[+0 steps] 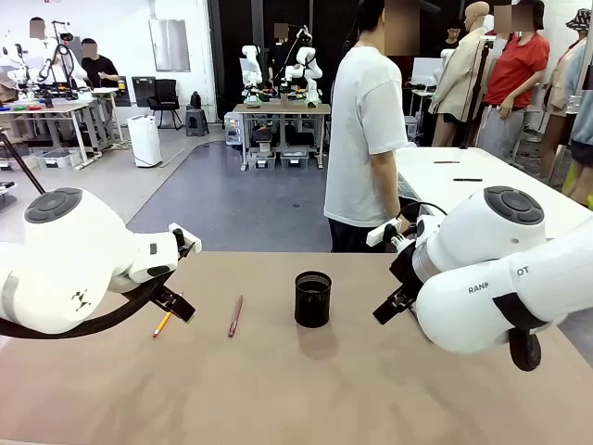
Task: Place the pens into the pen holder.
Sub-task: Pick up a writing instrument from the table and place it into the Pen holder.
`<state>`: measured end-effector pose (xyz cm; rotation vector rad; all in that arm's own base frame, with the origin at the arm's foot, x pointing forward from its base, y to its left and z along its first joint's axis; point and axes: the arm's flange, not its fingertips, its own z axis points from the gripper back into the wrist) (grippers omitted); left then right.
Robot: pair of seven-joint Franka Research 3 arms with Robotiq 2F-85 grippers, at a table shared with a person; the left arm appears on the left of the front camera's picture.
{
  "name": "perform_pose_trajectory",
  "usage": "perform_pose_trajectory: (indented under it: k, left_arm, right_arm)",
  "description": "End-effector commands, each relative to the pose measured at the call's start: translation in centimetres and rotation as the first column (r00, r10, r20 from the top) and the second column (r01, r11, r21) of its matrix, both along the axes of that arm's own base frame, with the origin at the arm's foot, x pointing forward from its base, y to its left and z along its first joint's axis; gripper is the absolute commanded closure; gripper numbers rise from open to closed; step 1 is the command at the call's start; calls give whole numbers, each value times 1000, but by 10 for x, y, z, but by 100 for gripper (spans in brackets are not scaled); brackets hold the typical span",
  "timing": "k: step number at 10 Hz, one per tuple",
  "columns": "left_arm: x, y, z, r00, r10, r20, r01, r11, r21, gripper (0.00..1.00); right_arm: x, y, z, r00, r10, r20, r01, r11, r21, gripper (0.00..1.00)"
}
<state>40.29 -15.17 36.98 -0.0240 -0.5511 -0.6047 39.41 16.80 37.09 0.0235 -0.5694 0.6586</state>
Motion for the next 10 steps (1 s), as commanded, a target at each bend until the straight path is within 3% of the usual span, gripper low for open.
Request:
perform_pose_trajectory:
  k: [1, 10]
  left_arm:
    - [0, 0, 0, 1000, 0, 1, 0, 1000, 0, 0]
    - [0, 0, 0, 1000, 0, 0, 0, 1000, 0, 0]
  right_arm:
    - [0, 0, 0, 1000, 0, 0, 0, 1000, 1, 0]
    - [0, 0, 0, 1000, 0, 0, 0, 1000, 0, 0]
